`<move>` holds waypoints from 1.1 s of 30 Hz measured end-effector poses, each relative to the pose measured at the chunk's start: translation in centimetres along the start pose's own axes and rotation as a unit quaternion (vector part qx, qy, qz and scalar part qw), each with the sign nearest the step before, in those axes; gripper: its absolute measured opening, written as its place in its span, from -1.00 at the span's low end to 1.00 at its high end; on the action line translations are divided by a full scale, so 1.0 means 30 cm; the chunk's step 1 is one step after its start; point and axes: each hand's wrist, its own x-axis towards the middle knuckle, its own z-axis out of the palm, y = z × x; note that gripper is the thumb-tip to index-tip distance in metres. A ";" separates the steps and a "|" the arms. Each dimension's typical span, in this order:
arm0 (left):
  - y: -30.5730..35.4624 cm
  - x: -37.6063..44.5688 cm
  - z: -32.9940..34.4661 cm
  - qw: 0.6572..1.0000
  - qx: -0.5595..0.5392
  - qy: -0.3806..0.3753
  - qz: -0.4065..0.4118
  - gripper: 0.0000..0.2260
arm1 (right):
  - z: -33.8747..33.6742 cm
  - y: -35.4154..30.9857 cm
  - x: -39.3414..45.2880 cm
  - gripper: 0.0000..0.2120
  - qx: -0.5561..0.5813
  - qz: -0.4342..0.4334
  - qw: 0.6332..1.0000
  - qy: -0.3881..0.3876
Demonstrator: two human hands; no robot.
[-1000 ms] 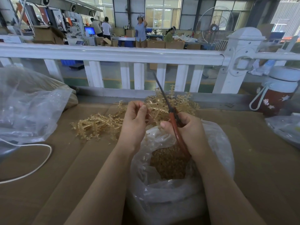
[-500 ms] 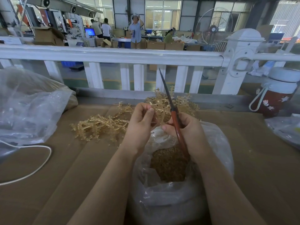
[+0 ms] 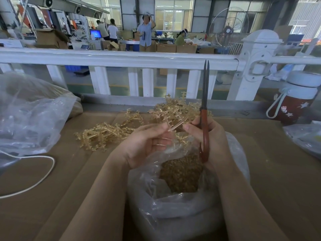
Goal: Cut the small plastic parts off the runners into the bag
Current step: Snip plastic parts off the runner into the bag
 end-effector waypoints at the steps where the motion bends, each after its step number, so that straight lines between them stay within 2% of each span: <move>1: -0.002 -0.003 0.003 1.000 0.020 -0.017 -0.008 -0.75 | 0.003 -0.002 -0.001 -0.81 -0.001 -0.001 1.000 0.003; 5: -0.013 -0.004 0.020 0.998 0.053 -0.027 -0.019 -0.69 | 0.011 -0.009 -0.007 -0.82 0.007 0.000 1.000 0.023; 7: -0.015 -0.002 0.021 0.998 0.056 -0.022 -0.013 -0.77 | 0.013 -0.011 -0.007 -0.81 0.000 -0.002 1.000 0.028; 9: -0.013 -0.002 0.023 0.999 0.047 -0.010 0.002 -0.83 | 0.015 -0.010 -0.006 -0.78 -0.018 -0.009 0.999 0.036; 12: -0.010 0.000 0.022 0.999 -0.004 0.017 0.032 -0.77 | 0.020 -0.004 -0.005 -0.86 -0.070 -0.018 0.996 0.049; 17: -0.005 0.010 0.031 0.991 -0.084 0.067 0.077 -0.78 | 0.020 0.004 -0.005 -0.58 -0.180 -0.028 0.981 0.069; 21: -0.004 0.014 0.027 0.981 -0.117 0.102 0.116 -0.78 | 0.011 0.023 -0.005 -0.51 -0.244 -0.033 0.968 0.044; 28: -0.005 0.024 0.028 0.968 -0.130 0.135 0.168 -0.74 | 0.001 0.041 -0.011 -0.44 -0.436 -0.054 0.898 -0.001; 33: -0.012 0.032 0.024 0.961 -0.101 0.152 0.208 -0.71 | -0.001 0.045 -0.014 -0.40 -0.488 -0.073 0.870 -0.015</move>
